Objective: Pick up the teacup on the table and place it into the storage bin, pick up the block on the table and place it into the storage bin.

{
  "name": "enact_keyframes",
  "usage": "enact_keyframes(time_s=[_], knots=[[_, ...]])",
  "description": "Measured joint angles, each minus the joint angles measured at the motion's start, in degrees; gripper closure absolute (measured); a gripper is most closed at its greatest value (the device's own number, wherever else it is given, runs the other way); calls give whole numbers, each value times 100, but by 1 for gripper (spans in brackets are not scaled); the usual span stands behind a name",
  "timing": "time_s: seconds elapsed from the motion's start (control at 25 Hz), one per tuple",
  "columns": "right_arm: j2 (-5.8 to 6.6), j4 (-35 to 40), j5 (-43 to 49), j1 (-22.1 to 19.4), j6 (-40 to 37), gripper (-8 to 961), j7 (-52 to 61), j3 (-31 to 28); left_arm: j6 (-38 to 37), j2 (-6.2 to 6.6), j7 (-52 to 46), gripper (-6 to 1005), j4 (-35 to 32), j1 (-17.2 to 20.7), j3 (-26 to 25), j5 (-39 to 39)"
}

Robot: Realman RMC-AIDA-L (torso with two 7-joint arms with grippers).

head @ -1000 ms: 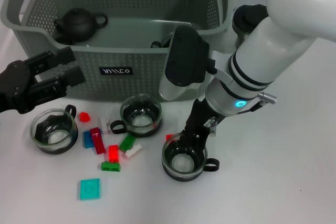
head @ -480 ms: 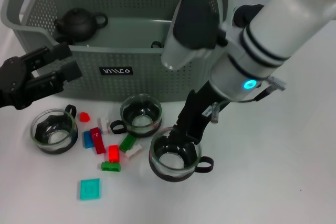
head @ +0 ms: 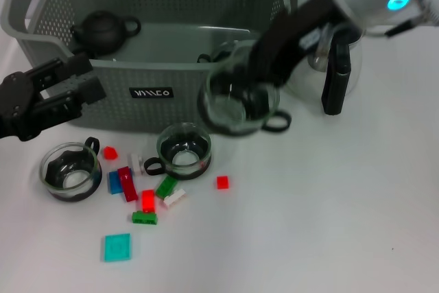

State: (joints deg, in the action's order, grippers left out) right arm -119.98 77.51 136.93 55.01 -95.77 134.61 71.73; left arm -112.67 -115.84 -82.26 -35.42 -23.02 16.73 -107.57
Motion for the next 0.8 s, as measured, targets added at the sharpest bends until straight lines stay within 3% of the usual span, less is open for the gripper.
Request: enact_keyframes(time_s=[0.2,0.52,0.8], knots=[[79,454,259,115,-63,896,109,-588,0,5,0,205,0,-16,-90,0],[127,585,874,355,184,896,141,-1570,-9,9,-1,205,-2,-18,-224,0],[123,329,1116,378,1196,897,336,-1627,-15,12,-38,206,0,-73,-289,0]])
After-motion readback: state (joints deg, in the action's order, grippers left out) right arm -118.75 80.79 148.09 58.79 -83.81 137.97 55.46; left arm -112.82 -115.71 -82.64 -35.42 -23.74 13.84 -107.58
